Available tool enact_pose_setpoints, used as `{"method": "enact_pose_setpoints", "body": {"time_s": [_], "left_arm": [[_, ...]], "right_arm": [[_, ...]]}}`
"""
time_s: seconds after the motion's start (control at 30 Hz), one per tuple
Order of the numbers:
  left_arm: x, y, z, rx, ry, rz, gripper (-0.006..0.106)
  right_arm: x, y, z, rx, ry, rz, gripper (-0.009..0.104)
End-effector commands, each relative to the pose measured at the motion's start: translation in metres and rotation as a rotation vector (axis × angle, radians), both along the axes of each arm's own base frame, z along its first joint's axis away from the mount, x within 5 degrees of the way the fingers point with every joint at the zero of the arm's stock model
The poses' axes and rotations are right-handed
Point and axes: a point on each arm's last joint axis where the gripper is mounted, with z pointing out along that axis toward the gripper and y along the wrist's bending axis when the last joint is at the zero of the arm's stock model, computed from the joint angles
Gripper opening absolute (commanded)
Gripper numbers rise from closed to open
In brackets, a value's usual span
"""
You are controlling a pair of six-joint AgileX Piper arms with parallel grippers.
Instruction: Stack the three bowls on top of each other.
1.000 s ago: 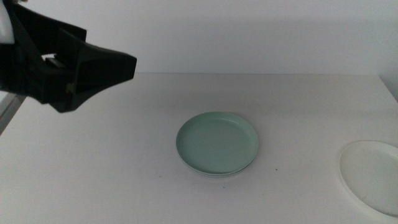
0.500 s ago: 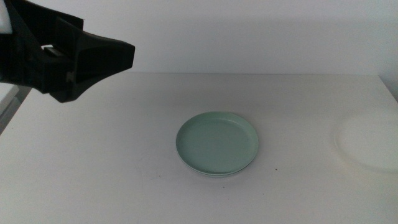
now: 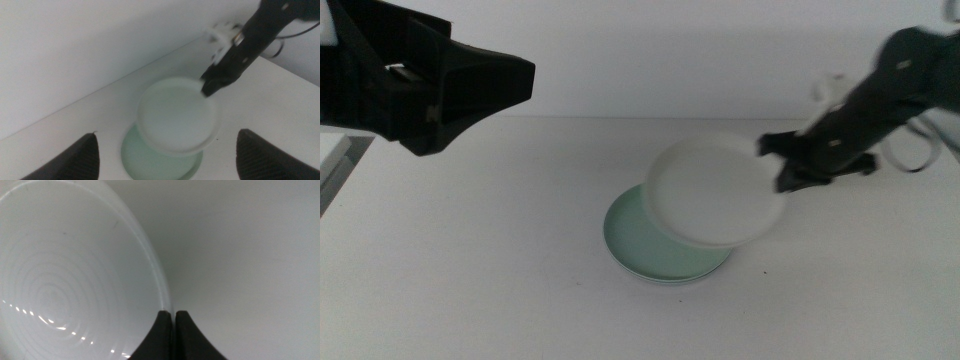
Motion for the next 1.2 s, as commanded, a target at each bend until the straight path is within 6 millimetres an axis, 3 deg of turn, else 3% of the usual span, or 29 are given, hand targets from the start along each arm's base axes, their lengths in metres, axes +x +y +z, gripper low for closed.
{"method": "enact_pose_setpoints", "body": {"time_s": [0.0, 0.13, 0.53, 0.83, 0.9, 1.0, 1.17], "left_arm": [[-0.001, 0.001, 0.002, -0.010, -0.012, 0.005, 0.094], [-0.001, 0.001, 0.002, -0.010, -0.012, 0.005, 0.094], [-0.001, 0.001, 0.001, -0.009, -0.010, 0.004, 0.094], [-0.001, 0.001, 0.001, -0.009, -0.010, 0.004, 0.094], [-0.001, 0.001, 0.001, -0.009, -0.010, 0.004, 0.094], [-0.001, 0.001, 0.001, -0.009, -0.010, 0.004, 0.094], [-0.001, 0.001, 0.002, -0.011, -0.014, 0.006, 0.094]], "right_arm": [[0.006, 0.021, -0.008, 0.006, -0.020, 0.024, -0.002], [0.012, 0.039, -0.023, 0.060, -0.005, 0.016, -0.002], [0.008, 0.061, -0.041, 0.068, 0.027, 0.054, -0.002], [0.008, 0.061, -0.046, 0.046, 0.037, 0.079, 0.000], [0.008, 0.061, -0.046, 0.044, 0.037, 0.084, 0.005], [0.007, 0.061, -0.043, 0.043, 0.025, 0.095, 0.022], [0.007, 0.059, -0.023, 0.045, -0.055, 0.137, 0.070]]}}
